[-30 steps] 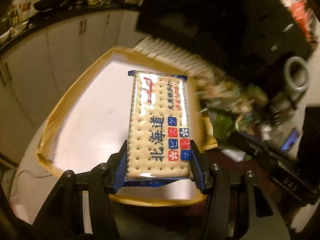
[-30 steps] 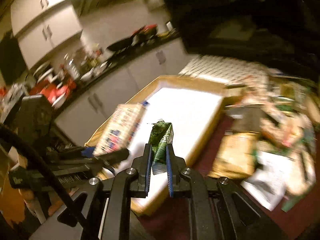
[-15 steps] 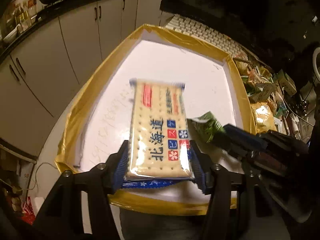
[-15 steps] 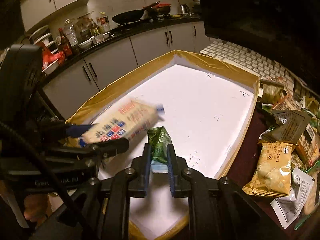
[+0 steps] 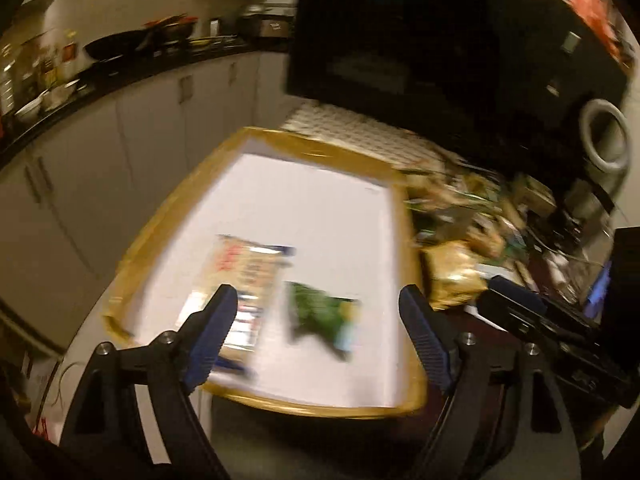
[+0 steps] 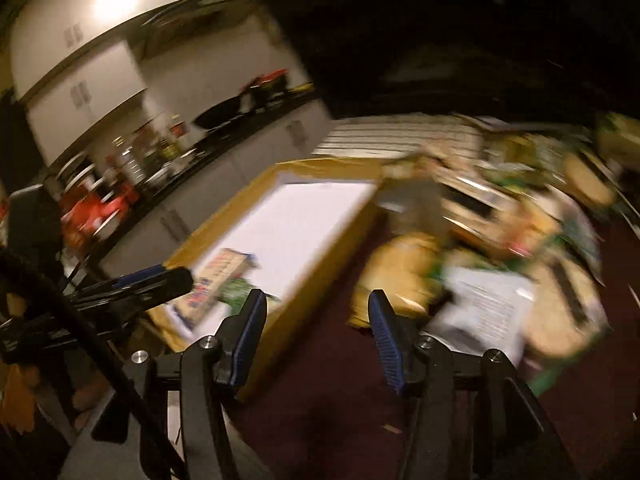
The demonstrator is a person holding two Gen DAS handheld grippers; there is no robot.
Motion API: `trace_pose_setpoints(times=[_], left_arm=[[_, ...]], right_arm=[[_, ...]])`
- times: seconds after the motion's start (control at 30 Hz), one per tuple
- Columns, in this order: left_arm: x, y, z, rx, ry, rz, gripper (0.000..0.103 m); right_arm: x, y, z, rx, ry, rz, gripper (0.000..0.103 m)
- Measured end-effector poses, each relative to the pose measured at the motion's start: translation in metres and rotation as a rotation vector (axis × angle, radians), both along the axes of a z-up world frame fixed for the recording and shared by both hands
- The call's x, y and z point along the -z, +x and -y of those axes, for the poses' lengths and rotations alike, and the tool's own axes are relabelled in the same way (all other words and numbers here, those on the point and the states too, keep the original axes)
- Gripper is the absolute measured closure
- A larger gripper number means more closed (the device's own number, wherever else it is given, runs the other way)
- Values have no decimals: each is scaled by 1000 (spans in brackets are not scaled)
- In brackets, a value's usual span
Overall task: Organize snacks
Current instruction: 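Grasp the yellow cracker bag with the left tool while the right tool grasps a white sachet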
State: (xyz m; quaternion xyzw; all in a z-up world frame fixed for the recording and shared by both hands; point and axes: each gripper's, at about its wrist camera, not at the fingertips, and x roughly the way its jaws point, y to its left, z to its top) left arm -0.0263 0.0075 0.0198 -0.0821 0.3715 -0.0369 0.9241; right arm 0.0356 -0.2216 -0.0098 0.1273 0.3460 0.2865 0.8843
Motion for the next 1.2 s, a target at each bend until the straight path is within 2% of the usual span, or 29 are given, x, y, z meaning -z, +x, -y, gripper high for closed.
trace_pose_setpoints(times=[0.23, 0.4, 0.53, 0.7, 0.8, 0.93, 1.0, 1.1, 1.2], left_arm=[[0, 12, 66, 143, 40, -49, 20], [-1, 13, 84, 169, 62, -63, 20], [-1, 15, 84, 160, 51, -73, 20], [0, 19, 82, 156, 49, -84, 20], [-2, 24, 82, 162, 47, -86, 20], [-5, 34, 90, 203, 46, -91, 20], [-1, 44, 96, 237, 28, -119, 20], [5, 58, 109, 268, 28, -155, 20], [11, 72, 121, 284, 1, -203, 20]], right_arm=[[22, -7, 59, 144, 43, -96, 50], [30, 5, 71, 223, 5, -147, 50], [35, 22, 61, 261, -28, -186, 50], [34, 24, 30, 297, -172, -149, 50], [41, 23, 19, 294, -225, -140, 55], [39, 20, 28, 288, -206, -141, 63], [35, 18, 38, 277, -145, -133, 64], [21, 0, 63, 301, -47, -37, 64], [11, -5, 81, 368, -51, 19, 64]])
